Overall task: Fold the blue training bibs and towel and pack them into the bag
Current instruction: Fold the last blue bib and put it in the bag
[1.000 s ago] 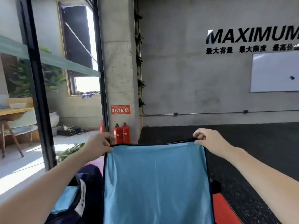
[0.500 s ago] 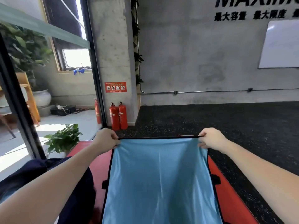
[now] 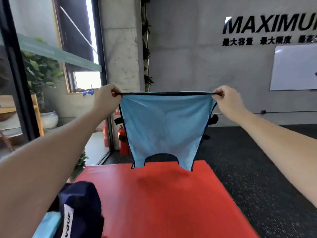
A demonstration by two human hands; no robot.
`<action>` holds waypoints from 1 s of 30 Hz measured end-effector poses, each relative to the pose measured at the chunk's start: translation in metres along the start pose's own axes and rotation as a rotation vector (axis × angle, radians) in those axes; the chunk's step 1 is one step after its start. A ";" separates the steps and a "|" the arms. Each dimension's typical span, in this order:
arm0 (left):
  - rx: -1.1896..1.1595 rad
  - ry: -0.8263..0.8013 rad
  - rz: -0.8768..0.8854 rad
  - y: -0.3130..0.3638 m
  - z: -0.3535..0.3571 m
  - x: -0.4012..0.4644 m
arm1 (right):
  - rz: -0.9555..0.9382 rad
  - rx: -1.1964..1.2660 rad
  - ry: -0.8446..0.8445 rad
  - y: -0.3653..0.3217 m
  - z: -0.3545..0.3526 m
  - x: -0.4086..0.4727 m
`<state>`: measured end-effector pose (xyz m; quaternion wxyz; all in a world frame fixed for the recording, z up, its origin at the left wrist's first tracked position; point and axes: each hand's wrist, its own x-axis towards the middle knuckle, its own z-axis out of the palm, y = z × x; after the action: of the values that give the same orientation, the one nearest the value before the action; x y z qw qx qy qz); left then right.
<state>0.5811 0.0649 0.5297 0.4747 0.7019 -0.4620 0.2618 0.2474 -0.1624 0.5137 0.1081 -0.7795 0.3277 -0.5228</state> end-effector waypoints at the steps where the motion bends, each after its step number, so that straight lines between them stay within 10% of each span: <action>1: -0.015 0.005 -0.003 0.001 -0.009 -0.004 | -0.014 0.007 -0.001 -0.006 -0.007 -0.007; 17: 0.055 -0.472 -0.291 -0.064 -0.038 -0.363 | 0.174 -0.097 -0.527 0.054 -0.015 -0.333; 30: -0.186 -0.415 -0.370 -0.028 -0.056 -0.399 | 0.340 0.024 -0.543 0.065 -0.051 -0.353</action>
<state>0.4362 0.2786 0.2197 0.4721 0.7661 -0.4356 -0.0219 0.0922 0.0171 0.2402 0.2866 -0.8233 0.4061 -0.2741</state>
